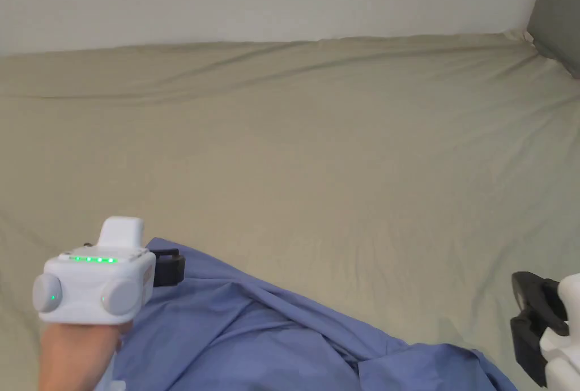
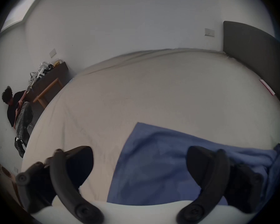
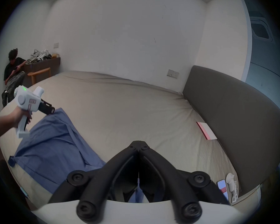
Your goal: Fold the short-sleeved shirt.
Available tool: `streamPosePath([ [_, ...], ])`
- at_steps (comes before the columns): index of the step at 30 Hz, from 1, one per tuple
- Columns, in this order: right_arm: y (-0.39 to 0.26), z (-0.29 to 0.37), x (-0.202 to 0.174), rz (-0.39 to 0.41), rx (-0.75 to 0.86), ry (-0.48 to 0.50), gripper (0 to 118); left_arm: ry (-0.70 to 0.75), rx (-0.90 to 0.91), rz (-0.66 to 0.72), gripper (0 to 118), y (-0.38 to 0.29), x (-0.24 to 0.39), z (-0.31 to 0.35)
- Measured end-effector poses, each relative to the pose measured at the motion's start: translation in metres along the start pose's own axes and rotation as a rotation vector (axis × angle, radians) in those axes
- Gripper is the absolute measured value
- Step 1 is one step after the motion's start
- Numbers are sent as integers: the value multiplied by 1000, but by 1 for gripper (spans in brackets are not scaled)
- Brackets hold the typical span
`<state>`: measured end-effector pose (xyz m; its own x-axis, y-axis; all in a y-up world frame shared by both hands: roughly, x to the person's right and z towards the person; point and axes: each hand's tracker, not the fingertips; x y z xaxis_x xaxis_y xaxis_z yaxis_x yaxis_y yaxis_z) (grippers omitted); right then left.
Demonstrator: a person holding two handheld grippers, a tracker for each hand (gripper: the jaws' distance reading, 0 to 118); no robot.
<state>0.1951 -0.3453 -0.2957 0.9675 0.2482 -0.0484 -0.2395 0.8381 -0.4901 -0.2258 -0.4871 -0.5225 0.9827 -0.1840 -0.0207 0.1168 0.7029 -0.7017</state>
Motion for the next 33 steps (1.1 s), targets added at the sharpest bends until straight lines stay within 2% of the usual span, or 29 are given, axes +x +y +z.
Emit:
streamPosePath([
  [3, -16, -18, 13, 3, -37, -16, 2, 0, -67, -16, 114, 16, -4, -46],
  [7, -27, -30, 18, 2, -92, -24, 2, -5, -194, 32, 114, 19, -9, -92],
  [9, -32, -32, 20, 2, -113, -22, 2, -41, -213, 48, 110, 12, -7, -95],
  [11, -35, -32, 23, 4, -129, -27, 2, -41, -195, 121, 109, 13, -7, -89],
  [12, -36, -33, 24, 2, -134, -27, 2, -60, -204, 115, 103, 14, -6, -84],
  [13, -36, -33, 25, 1, -137, -28, 2, -112, -180, 129, 90, 15, -4, -75],
  [14, -36, -34, 26, -1, -141, -28, 2, -131, -158, 105, 72, 17, 1, -69],
  [16, -34, -34, 29, -13, -147, -23, 2, -64, -138, -35, 18, 20, 19, -55],
  [17, -33, -34, 31, -25, -147, -17, 2, -69, -132, -79, 1, 19, 21, -50],
  [18, -31, -34, 33, -36, -146, -11, 2, -24, -95, -89, 1, 18, 21, -42],
  [22, -27, -36, 47, -32, -164, 0, 3, -38, -28, -29, 1, 14, 6, 2],
  [23, -28, -38, 54, -41, -166, 4, 7, -34, 0, -25, 1, 12, 1, 17],
  [24, -27, -42, 59, -51, -189, 24, 23, -34, 17, -25, 1, 10, -3, 34],
  [25, -27, -47, 64, -56, -234, 57, 45, -30, 50, -23, 1, 9, -11, 48],
  [27, -31, -64, 70, -43, -330, 106, 102, -32, 88, -21, 1, 2, -20, 82],
  [28, -36, -76, 72, -39, -375, 150, 105, -29, 109, -20, 1, -3, -24, 98],
  [30, -50, -99, 75, -22, -433, 195, 105, -34, 132, -17, 1, -13, -32, 126],
  [33, -74, -139, 74, -5, -546, 190, 105, -25, 153, -22, 1, -31, -41, 159],
])
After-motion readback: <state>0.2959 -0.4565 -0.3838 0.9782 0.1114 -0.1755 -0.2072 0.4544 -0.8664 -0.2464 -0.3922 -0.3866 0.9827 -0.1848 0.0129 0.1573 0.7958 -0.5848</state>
